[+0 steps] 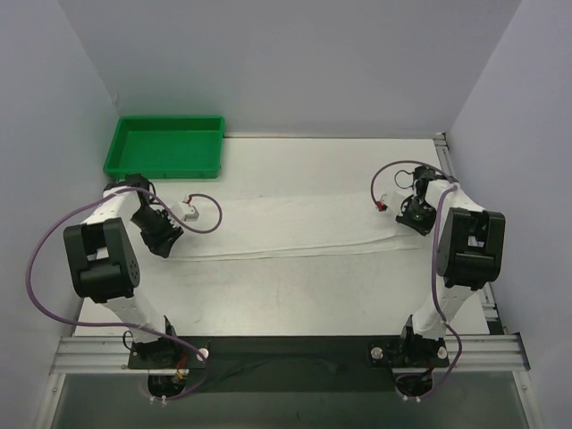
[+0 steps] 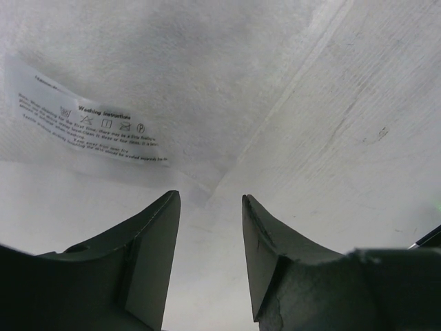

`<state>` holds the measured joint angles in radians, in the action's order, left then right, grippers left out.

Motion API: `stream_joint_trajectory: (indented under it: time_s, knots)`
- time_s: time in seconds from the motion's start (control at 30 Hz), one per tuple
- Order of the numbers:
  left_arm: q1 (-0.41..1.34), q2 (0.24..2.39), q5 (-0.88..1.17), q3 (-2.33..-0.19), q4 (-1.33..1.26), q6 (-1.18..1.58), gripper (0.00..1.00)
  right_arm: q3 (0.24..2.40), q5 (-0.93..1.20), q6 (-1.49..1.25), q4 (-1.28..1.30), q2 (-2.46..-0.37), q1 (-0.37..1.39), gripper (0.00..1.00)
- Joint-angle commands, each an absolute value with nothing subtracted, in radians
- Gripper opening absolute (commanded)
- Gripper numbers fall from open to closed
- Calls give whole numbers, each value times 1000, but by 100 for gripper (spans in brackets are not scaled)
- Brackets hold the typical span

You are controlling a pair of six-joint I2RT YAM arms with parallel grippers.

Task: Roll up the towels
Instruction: Fold the towel

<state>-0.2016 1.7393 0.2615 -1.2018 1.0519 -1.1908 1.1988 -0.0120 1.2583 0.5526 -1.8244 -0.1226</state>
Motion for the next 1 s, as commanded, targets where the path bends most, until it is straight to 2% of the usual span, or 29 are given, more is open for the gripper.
stream_joint_trajectory:
  time_s: [0.0, 0.2, 0.33, 0.53, 0.67, 0.97]
  knots:
    - [-184, 1767, 250, -1184, 1009, -1200, 51, 1246, -8, 1235, 624, -1793, -115, 0]
    - [-172, 1809, 213, -1163, 982, -1203, 46, 1255, -8, 1233, 632, -1801, -115, 0]
    - [-173, 1816, 206, -1164, 974, -1203, 26, 1259, -8, 1233, 634, -1804, -115, 0]
    - [-175, 1789, 209, -1166, 982, -1203, 16, 1261, -9, 1232, 635, -1805, -115, 0]
    - [-175, 1775, 215, -1170, 986, -1198, 0, 1266, -9, 1230, 635, -1807, -117, 0]
    - [-186, 1709, 245, -1256, 1045, -1183, 0, 1308, -8, 1224, 646, -1784, -126, 0]
